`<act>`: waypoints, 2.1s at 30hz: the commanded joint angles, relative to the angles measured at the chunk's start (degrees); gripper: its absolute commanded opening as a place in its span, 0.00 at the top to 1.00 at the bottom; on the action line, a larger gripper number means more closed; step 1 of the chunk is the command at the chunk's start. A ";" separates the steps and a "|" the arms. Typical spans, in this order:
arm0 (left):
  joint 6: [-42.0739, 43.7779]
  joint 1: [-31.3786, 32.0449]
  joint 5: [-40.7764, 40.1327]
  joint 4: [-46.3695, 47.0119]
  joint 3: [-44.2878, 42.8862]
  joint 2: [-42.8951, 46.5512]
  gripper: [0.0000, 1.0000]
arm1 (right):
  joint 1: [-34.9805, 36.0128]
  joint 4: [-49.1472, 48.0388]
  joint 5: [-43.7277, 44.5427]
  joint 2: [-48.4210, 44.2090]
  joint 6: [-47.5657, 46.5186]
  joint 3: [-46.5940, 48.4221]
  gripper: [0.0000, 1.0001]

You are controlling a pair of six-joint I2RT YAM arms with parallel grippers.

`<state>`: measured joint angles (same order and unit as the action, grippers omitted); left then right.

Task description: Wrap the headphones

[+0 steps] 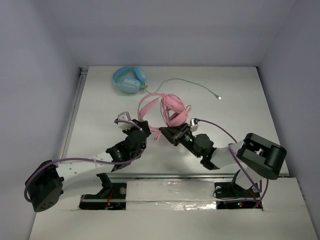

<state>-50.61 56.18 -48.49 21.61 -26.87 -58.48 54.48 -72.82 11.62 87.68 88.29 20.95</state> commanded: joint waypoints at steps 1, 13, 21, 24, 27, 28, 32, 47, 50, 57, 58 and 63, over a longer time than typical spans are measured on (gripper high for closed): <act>4.36 2.88 2.70 8.60 2.87 2.14 1.00 | -0.95 -6.81 8.68 2.22 5.48 4.10 1.00; 11.85 2.88 3.23 12.16 1.57 -0.49 1.00 | -0.95 -7.34 11.14 10.93 19.37 13.06 0.68; 9.04 2.36 7.53 10.13 0.77 -2.69 1.00 | -0.95 -1.91 9.92 8.92 17.27 14.99 0.60; 7.28 1.83 10.16 9.07 1.30 -2.43 1.00 | -0.95 5.99 9.13 7.77 15.51 17.80 0.54; 4.56 -0.18 12.88 5.30 0.68 -2.87 1.00 | -1.66 12.17 5.70 9.00 13.93 21.23 0.53; 3.86 -0.98 14.02 4.77 1.12 -2.87 1.00 | -1.66 14.26 4.13 9.35 13.75 21.85 0.53; 2.71 -5.81 20.96 3.10 1.30 -4.26 1.00 | -2.45 23.01 0.89 10.58 10.16 25.27 0.36; 3.76 -15.48 52.52 7.75 -1.43 -24.12 1.00 | -5.69 35.21 -11.17 17.61 1.62 36.97 0.12; 4.38 -15.49 54.55 8.28 -1.69 -25.46 1.00 | -5.70 32.83 -11.00 17.27 2.32 35.13 0.18; 5.34 -15.49 53.07 5.73 -2.48 -24.40 1.00 | -6.23 39.85 -2.31 11.47 -3.20 32.93 0.19; 5.61 -16.01 52.89 5.21 -2.74 -24.49 1.00 | -6.23 40.73 -1.26 9.81 -4.08 32.93 0.19; 6.40 -17.24 52.45 4.59 -3.71 -25.89 1.00 | -7.37 46.88 5.25 4.88 -10.76 33.10 0.19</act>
<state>-44.60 40.03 3.16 24.60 -27.53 -84.33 48.01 -28.84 10.66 96.44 83.44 53.58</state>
